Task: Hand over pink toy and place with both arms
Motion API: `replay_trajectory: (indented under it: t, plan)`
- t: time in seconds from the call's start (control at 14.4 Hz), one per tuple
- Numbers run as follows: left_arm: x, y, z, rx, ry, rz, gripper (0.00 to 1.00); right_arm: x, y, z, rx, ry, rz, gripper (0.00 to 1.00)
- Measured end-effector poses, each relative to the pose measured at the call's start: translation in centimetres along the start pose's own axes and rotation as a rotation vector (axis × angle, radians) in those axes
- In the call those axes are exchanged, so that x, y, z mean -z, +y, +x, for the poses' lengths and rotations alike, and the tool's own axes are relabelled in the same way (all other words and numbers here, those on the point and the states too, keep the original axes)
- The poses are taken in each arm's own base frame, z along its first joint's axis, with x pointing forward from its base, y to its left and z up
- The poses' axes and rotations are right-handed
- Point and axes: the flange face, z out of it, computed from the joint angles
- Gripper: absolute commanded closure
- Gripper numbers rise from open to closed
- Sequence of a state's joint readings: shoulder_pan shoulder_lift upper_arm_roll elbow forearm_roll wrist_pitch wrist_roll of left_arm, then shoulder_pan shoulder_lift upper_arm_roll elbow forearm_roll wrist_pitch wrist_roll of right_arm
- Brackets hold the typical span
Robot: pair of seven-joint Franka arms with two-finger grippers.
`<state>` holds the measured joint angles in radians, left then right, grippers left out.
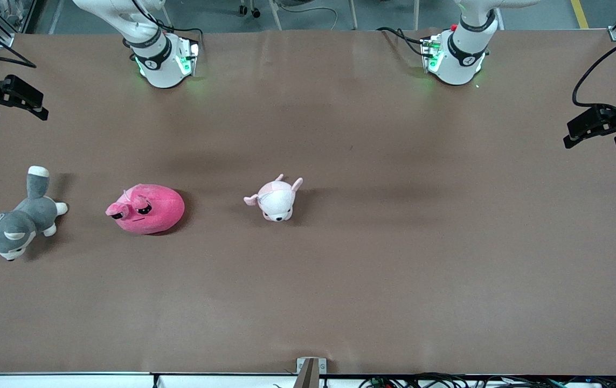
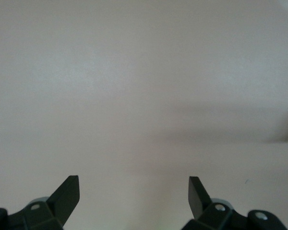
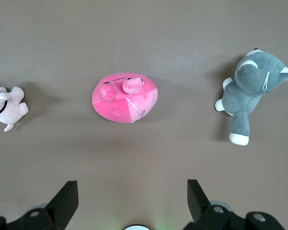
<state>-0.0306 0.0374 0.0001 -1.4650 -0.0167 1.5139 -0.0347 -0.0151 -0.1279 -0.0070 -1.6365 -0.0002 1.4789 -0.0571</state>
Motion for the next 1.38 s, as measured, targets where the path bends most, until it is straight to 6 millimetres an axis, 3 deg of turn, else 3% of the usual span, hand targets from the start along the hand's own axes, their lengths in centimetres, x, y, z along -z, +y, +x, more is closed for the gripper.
replay_trajectory:
  t: [1.38]
  plan:
    - [0.0,0.0,0.0,0.0,0.0,0.0,0.0,0.08,0.25,0.12,-0.003,0.012,0.001,0.0]
